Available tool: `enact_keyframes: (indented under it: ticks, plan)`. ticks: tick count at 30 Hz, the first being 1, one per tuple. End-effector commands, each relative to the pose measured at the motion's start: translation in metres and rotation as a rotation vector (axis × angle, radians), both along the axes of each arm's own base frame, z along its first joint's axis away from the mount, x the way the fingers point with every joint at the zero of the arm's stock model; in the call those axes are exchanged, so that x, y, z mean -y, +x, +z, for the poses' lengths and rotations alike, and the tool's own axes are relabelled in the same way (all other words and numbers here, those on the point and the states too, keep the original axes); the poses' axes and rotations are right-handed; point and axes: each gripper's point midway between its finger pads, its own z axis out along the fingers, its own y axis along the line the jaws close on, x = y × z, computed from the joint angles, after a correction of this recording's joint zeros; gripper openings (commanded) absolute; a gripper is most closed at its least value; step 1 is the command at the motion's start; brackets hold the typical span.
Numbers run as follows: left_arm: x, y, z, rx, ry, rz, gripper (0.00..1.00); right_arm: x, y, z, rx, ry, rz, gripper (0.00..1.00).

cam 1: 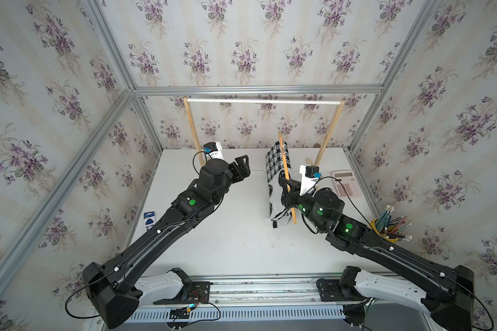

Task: Hang the scarf on the hanger

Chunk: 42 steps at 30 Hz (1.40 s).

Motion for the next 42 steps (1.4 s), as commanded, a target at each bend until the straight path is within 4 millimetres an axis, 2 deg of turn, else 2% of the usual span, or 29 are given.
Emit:
enact_keyframes:
  ticks: [1, 6, 11, 14, 15, 20, 26, 30, 32, 39, 42]
  plan:
    - [0.025, -0.005, -0.009, -0.032, -0.116, -0.154, 0.88, -0.001, -0.009, 0.046, 0.098, 0.007, 0.051, 0.0]
    - [0.047, 0.005, -0.015, -0.061, -0.286, -0.308, 0.87, 0.002, -0.014, 0.085, 0.157, -0.021, 0.066, 0.0]
    - [0.064, 0.016, -0.021, -0.092, -0.433, -0.433, 0.84, 0.003, -0.017, 0.106, 0.192, -0.044, 0.082, 0.0]
    - [0.071, 0.017, -0.019, -0.077, -0.471, -0.486, 0.84, 0.001, -0.018, 0.111, 0.199, -0.05, 0.099, 0.0]
    - [0.072, 0.015, -0.012, -0.051, -0.485, -0.513, 0.84, 0.001, -0.019, 0.112, 0.2, -0.051, 0.105, 0.0]
    - [0.082, 0.01, -0.016, 0.007, -0.511, -0.64, 0.84, 0.0, -0.025, 0.12, 0.21, -0.041, 0.141, 0.0]
    - [0.084, 0.007, -0.033, 0.055, -0.607, -0.757, 0.84, 0.002, -0.033, 0.136, 0.23, -0.021, 0.169, 0.0]
    - [0.079, 0.013, -0.04, 0.096, -0.732, -0.797, 0.84, -0.003, -0.035, 0.14, 0.226, -0.015, 0.198, 0.0]
    - [0.082, 0.014, -0.044, 0.106, -0.711, -0.814, 0.83, -0.005, -0.035, 0.139, 0.224, -0.014, 0.206, 0.0]
    - [0.075, -0.01, -0.02, 0.241, -0.65, -0.833, 0.83, -0.005, -0.032, 0.135, 0.225, -0.026, 0.194, 0.0]
    - [0.074, -0.013, -0.015, 0.253, -0.649, -0.838, 0.83, -0.005, -0.031, 0.133, 0.227, -0.023, 0.194, 0.0]
